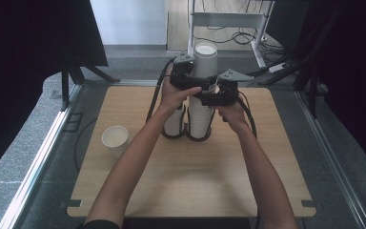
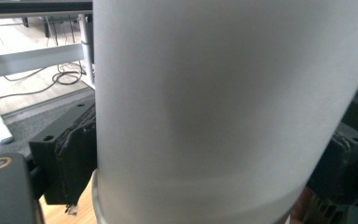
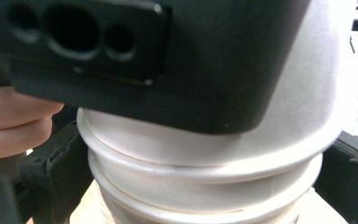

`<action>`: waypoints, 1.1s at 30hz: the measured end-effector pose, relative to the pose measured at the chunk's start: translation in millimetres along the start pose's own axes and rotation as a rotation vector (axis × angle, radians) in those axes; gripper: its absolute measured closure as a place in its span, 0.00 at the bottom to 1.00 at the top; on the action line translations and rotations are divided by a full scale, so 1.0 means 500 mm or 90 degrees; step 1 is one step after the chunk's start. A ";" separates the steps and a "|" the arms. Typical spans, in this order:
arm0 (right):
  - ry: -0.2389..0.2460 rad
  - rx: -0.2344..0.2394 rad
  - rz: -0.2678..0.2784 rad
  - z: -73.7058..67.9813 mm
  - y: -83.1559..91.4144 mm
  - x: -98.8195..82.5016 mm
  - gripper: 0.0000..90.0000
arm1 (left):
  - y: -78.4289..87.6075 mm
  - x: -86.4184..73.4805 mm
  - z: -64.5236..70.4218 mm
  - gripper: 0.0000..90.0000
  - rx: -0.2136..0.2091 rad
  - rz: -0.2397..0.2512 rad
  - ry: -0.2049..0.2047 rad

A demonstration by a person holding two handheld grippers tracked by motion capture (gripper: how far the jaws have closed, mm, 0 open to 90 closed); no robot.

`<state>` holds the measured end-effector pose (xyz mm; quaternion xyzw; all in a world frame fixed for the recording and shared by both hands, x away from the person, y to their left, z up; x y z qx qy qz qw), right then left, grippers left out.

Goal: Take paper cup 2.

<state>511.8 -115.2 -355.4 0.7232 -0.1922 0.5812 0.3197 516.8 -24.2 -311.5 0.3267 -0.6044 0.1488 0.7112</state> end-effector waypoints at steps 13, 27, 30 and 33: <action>0.001 0.000 0.005 0.000 -0.001 0.000 0.03 | 0.013 0.029 0.001 0.14 -0.011 0.045 0.015; 0.002 -0.001 0.002 0.001 0.000 0.001 0.03 | 0.061 0.104 0.002 0.14 -0.016 0.113 0.018; 0.003 0.000 0.002 0.000 -0.001 0.001 0.03 | 0.072 0.115 0.001 0.14 -0.013 0.120 0.016; 0.004 0.001 0.001 0.000 -0.001 0.001 0.03 | 0.078 0.122 0.002 0.14 -0.010 0.124 0.016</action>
Point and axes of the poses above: each handheld gripper's, and its own axes: y roughly backward along the jaws, x roughly out of its top, z roughly to its right, the point moved 6 cm from there along -y, roughly forward along the jaws, and after that the axes turned 3 degrees about -y, right-handed, at the moved point
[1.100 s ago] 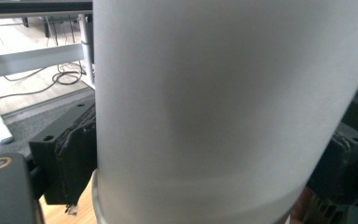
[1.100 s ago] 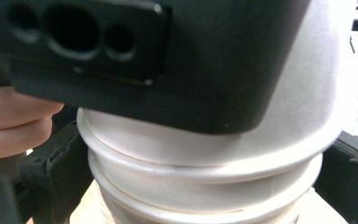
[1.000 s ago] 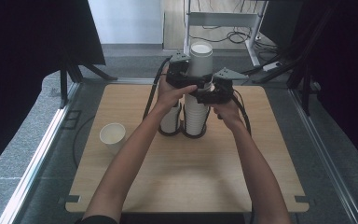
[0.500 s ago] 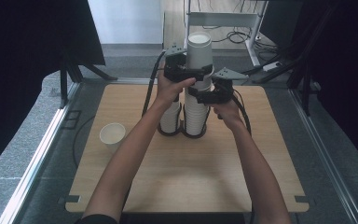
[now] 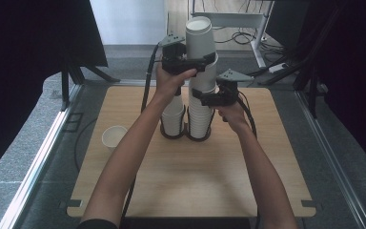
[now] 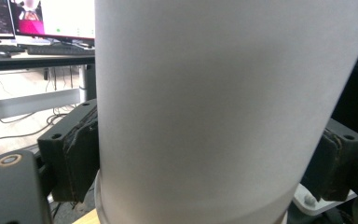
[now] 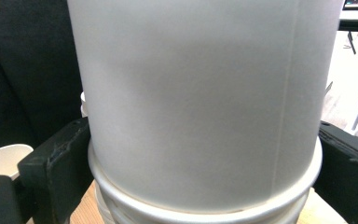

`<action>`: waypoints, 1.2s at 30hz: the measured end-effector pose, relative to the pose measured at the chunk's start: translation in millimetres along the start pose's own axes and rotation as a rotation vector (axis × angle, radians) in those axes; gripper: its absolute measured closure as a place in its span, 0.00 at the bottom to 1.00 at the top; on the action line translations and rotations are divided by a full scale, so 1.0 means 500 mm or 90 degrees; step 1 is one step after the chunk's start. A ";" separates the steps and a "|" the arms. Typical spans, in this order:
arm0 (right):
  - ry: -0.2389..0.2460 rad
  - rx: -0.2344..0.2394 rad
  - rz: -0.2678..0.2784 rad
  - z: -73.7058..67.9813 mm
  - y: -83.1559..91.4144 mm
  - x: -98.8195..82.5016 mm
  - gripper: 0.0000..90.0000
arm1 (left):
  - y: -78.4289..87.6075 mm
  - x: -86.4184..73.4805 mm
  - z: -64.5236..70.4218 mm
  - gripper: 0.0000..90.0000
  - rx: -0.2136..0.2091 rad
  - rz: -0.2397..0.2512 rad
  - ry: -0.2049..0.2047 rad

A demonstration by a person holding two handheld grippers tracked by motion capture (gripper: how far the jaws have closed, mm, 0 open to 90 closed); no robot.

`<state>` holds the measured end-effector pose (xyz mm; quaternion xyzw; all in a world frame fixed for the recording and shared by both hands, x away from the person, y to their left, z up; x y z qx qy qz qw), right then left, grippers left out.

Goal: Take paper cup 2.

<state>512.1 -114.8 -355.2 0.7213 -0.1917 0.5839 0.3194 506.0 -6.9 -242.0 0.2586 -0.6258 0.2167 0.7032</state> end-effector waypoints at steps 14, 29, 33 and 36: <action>-0.002 0.000 -0.001 0.001 -0.001 0.001 0.03 | 0.030 0.045 -0.013 0.14 0.009 0.036 0.012; 0.004 0.000 0.001 0.001 -0.001 0.001 0.03 | 0.086 0.020 -0.019 0.14 0.021 0.022 -0.002; 0.004 0.000 0.000 0.001 -0.001 0.001 0.03 | 0.100 0.007 -0.022 0.14 0.020 0.020 -0.001; 0.002 0.000 0.000 0.001 -0.001 0.001 0.03 | 0.110 -0.002 -0.024 0.14 0.019 0.021 0.001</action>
Point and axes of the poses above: each handheld gripper's, and its own axes: y roughly backward along the jaws, x roughly out of its top, z roughly to its right, the point moved 6 cm from there along -y, roughly forward along the jaws, and after that the axes turned 3 degrees about -y, right-handed, at the moved point
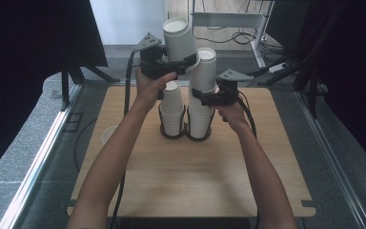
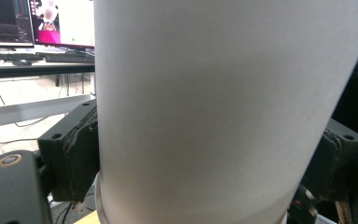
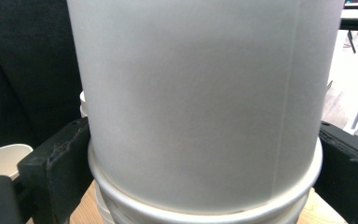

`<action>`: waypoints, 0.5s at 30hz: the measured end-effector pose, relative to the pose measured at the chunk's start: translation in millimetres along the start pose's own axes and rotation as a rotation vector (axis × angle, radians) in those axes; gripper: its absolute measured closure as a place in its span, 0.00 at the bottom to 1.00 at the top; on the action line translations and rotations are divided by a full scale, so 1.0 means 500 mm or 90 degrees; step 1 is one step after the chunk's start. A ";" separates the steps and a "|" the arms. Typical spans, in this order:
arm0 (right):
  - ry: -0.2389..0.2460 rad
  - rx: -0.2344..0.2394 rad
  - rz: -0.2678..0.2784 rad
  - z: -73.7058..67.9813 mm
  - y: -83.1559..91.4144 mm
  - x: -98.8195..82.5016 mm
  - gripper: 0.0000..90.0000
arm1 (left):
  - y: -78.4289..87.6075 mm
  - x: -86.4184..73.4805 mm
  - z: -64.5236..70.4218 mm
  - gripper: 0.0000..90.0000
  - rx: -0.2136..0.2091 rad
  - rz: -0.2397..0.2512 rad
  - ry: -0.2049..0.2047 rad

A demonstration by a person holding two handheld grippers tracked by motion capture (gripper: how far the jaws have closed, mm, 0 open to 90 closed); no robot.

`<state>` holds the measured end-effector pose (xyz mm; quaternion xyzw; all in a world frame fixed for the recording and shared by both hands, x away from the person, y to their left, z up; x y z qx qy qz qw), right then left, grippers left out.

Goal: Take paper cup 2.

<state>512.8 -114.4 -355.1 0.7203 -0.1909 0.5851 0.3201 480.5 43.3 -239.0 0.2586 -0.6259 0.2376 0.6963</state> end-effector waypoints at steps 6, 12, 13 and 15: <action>0.000 -0.001 0.000 0.000 0.000 0.001 0.03 | 0.021 -0.018 -0.002 0.15 -0.005 -0.001 0.003; 0.000 -0.003 -0.003 -0.001 0.000 0.001 0.03 | 0.041 -0.032 -0.004 0.15 -0.009 0.000 0.005; 0.000 -0.003 -0.003 -0.001 0.000 0.001 0.03 | 0.044 -0.035 -0.004 0.14 -0.010 -0.001 0.004; 0.001 -0.003 -0.004 -0.001 0.000 0.001 0.03 | 0.049 -0.040 -0.004 0.14 -0.010 -0.001 0.003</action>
Point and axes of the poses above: each handheld gripper's, and its own axes: y roughly backward along the jaws, x roughly out of its top, z roughly to its right, the point moved 6 cm from there along -y, roughly forward along the jaws, and after that the axes turned 3 degrees about -y, right-handed, at the moved point
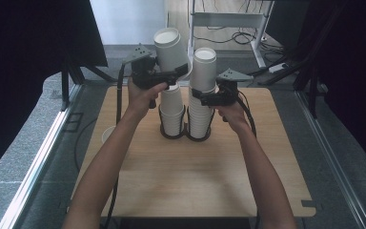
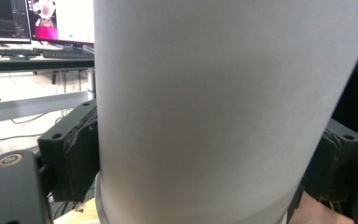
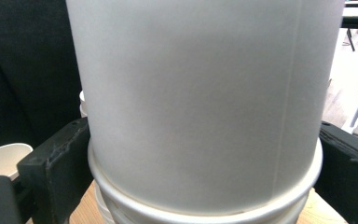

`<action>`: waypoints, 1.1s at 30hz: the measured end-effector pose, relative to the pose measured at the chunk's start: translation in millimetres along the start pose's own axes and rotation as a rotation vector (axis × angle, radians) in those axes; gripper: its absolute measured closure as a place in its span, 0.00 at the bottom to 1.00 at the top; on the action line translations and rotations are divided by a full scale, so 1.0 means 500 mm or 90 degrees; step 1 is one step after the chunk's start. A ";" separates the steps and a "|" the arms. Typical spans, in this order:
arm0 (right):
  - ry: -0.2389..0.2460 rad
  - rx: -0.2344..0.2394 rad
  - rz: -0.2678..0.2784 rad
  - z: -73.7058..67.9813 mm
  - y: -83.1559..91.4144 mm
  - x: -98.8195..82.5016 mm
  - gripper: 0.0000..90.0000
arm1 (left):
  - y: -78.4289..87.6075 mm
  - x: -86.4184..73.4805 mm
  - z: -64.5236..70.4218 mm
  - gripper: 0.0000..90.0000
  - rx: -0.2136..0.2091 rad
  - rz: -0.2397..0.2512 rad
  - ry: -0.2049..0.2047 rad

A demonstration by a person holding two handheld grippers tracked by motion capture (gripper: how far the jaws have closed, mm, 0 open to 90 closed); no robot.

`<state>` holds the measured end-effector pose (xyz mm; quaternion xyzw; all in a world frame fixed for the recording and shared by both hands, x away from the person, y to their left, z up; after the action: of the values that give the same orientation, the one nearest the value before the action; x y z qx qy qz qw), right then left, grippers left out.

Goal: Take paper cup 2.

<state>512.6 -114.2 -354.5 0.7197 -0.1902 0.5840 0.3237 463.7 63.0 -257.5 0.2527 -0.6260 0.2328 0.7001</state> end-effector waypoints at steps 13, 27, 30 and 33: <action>0.000 -0.003 -0.004 -0.001 0.001 0.000 0.03 | 0.028 -0.043 0.005 0.15 -0.011 -0.014 0.001; 0.001 -0.027 0.009 -0.002 0.005 0.000 0.00 | 0.038 -0.071 0.018 0.14 -0.026 -0.019 0.005; -0.008 -0.028 0.013 -0.001 0.010 -0.005 0.00 | 0.039 -0.080 0.023 0.14 -0.027 -0.024 0.001; -0.011 -0.038 0.019 0.001 0.019 -0.008 0.00 | 0.040 -0.088 0.026 0.14 -0.026 -0.029 -0.006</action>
<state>505.7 -121.9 -356.1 0.7120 -0.2209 0.5763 0.3348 436.1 69.6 -299.0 0.2538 -0.6278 0.2026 0.7074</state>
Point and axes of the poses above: each handheld gripper's, and its own axes: y roughly backward along the jaws, x roughly out of its top, z roughly to its right, the point moved 6 cm from there along -y, roughly forward along the jaws, and after that the axes turned 3 degrees about -y, right-handed, at the moved point
